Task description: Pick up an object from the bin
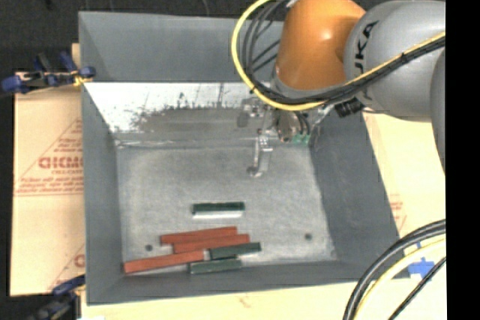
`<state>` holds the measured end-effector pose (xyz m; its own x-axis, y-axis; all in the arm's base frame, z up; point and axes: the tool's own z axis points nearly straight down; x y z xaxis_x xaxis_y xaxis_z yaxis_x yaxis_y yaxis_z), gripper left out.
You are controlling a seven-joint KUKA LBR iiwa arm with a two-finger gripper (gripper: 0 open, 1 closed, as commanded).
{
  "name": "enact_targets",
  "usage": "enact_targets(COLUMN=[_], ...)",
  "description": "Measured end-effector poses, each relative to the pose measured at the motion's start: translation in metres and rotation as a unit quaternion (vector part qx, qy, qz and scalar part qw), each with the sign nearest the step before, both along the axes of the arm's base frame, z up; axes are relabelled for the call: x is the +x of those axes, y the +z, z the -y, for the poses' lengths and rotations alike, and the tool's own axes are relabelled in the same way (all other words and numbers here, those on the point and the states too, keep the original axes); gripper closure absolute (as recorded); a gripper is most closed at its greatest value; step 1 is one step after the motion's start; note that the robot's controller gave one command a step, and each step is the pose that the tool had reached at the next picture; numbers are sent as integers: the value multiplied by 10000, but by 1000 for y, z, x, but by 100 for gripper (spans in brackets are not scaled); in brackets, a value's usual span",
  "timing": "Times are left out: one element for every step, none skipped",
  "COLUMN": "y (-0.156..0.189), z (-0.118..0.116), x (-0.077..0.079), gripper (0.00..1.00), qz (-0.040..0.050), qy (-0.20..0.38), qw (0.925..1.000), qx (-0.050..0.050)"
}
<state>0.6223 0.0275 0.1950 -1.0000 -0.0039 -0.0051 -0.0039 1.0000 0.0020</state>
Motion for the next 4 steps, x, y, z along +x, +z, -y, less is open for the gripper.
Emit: enact_targets(y=[0,-49,-98,-115], z=[0,14,-15,11], x=[0,13,-14,-44], gripper=[0,0,0,0], qz=[0,39,-3,-3], qy=[0,-6,845,1078], qw=[10000,10000,9964,9942], qx=[1,-5,-20,2])
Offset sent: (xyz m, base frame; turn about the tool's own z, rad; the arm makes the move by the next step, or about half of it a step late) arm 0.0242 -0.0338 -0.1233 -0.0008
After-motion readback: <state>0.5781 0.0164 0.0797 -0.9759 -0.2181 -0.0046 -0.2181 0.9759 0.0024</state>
